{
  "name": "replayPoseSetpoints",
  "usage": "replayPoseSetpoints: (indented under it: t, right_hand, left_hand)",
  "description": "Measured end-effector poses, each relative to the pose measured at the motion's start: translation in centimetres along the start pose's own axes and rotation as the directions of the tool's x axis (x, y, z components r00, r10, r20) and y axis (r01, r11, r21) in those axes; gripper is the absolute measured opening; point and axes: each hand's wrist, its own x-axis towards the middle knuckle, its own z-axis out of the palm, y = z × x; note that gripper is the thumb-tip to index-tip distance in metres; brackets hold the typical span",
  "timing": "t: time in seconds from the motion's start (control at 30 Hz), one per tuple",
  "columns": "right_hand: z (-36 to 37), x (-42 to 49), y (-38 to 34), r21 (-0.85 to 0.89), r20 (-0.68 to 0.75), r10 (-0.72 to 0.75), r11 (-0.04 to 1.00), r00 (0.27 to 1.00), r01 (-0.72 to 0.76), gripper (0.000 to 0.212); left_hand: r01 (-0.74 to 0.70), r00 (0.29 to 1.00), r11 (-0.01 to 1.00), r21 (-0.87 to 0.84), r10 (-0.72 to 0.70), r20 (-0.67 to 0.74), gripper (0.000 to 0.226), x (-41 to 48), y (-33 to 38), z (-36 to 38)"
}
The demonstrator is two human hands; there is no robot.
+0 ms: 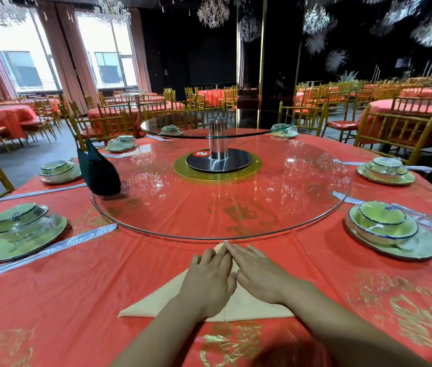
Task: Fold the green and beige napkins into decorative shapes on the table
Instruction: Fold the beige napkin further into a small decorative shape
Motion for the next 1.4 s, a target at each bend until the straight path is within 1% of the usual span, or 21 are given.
replayPoseSetpoints:
  t: [0.07,0.13,0.17,0.23,0.3,0.37,0.47,0.53,0.57,0.63,0.73,0.77,0.87,0.9,0.97,1.03,1.13,1.2,1.3,1.37,1.4]
  right_hand:
    - [0.1,-0.3,0.0,-0.056,-0.020,0.021,0.998,1.000,-0.022,0.059]
    - [0.4,-0.9,-0.1,-0.099,-0.029,0.031,0.994,0.999,-0.034,0.057]
    - [0.7,-1.1,-0.2,-0.119,-0.027,0.031,0.992,0.999,-0.034,0.063]
    - [1.2,-1.5,-0.2,-0.113,-0.032,0.030,0.993,0.999,-0.033,0.092]
    - [1.2,-1.9,-0.2,-0.090,-0.027,0.039,0.995,0.999,-0.041,0.106]
    - [1.2,-2.5,0.2,-0.091,-0.036,0.038,0.995,0.999,-0.041,0.105]
    - [1.2,-4.8,1.2,-0.141,-0.016,0.047,0.989,0.999,-0.048,0.101]
    - [0.8,-6.3,1.9,-0.247,-0.073,0.084,0.964,0.994,-0.100,0.093]
    - [0.8,-7.2,2.3,-0.278,-0.042,0.160,0.946,0.986,-0.165,0.085]
    - [1.6,-8.4,3.4,-0.293,-0.051,0.278,0.914,0.959,-0.280,0.072]
    - [2.3,-11.3,4.4,-0.326,-0.043,0.307,0.895,0.951,-0.304,0.069]
    - [2.2,-12.3,4.7,-0.327,-0.068,0.309,0.891,0.949,-0.313,0.070]
    - [1.6,-14.3,4.7,-0.358,-0.078,0.399,0.844,0.914,-0.399,0.077]
    - [0.7,-14.5,4.2,-0.375,-0.093,0.418,0.826,0.904,-0.421,0.089]
    - [-0.8,-13.6,3.7,-0.296,-0.125,0.356,0.877,0.926,-0.378,0.116]
    - [-1.8,-11.5,1.9,-0.101,-0.121,0.332,0.934,0.936,-0.344,0.118]
    - [-1.2,-5.9,-1.1,0.072,-0.098,0.209,0.977,0.973,-0.203,0.088]
    - [-0.8,-2.7,-2.8,0.255,-0.054,0.170,0.955,0.984,-0.151,0.062]
    - [-0.3,-0.1,-3.5,0.389,-0.061,0.162,0.913,0.985,-0.126,0.047]
    - [-0.1,0.3,-3.5,0.479,-0.069,0.164,0.871,0.984,-0.112,0.048]
    - [0.0,0.3,-3.5,0.530,-0.073,0.179,0.840,0.981,-0.114,0.050]
  left_hand:
    - [-0.025,1.000,1.000,-0.003,0.025,0.003,0.044,0.1,-0.1,0.0]
    - [0.007,0.998,1.000,-0.013,-0.007,0.065,0.054,0.4,0.0,-0.5]
    - [0.002,0.997,0.999,-0.034,0.001,0.079,0.066,0.5,-0.1,-0.4]
    - [-0.001,0.989,0.991,-0.135,0.021,0.147,0.088,0.6,-0.3,-0.3]
    - [0.043,0.978,0.981,-0.188,-0.003,0.208,0.094,0.6,-0.3,-0.3]
    - [0.070,0.976,0.980,-0.186,-0.029,0.217,0.088,0.6,-0.2,-0.2]
    - [0.079,0.970,0.985,-0.153,-0.041,0.241,0.056,0.6,0.0,-0.2]
    - [0.079,0.967,0.986,-0.148,-0.040,0.251,0.050,0.6,0.0,-0.2]
    - [0.081,0.966,0.986,-0.149,-0.041,0.254,0.050,0.6,0.0,-0.2]
    - [0.082,0.965,0.985,-0.151,-0.040,0.260,0.056,0.7,-0.1,-0.2]
    - [0.075,0.970,0.982,-0.173,-0.032,0.241,0.094,0.5,-0.1,-0.3]
    - [0.075,0.971,0.982,-0.172,-0.032,0.239,0.100,0.5,-0.1,-0.2]
    - [0.066,0.977,0.982,-0.178,-0.027,0.212,0.102,0.5,-0.2,-0.1]
    - [0.063,0.978,0.982,-0.179,-0.025,0.207,0.101,0.5,-0.2,-0.1]
    - [0.056,0.978,0.983,-0.174,-0.019,0.206,0.101,0.5,-0.2,-0.1]
    - [0.056,0.979,0.984,-0.169,-0.021,0.204,0.100,0.6,-0.3,0.1]
    - [0.056,0.982,0.986,-0.160,-0.025,0.189,0.099,0.5,-0.5,0.3]
    - [0.043,0.984,0.987,-0.154,-0.016,0.178,0.099,0.5,-0.7,0.6]
    - [0.014,0.986,0.983,-0.181,0.017,0.169,0.091,0.4,-0.8,0.8]
    - [0.027,0.996,0.932,-0.362,0.007,0.093,0.073,0.3,-0.9,0.4]
    - [0.056,0.998,0.856,-0.513,-0.034,0.054,0.058,0.2,-0.9,0.2]
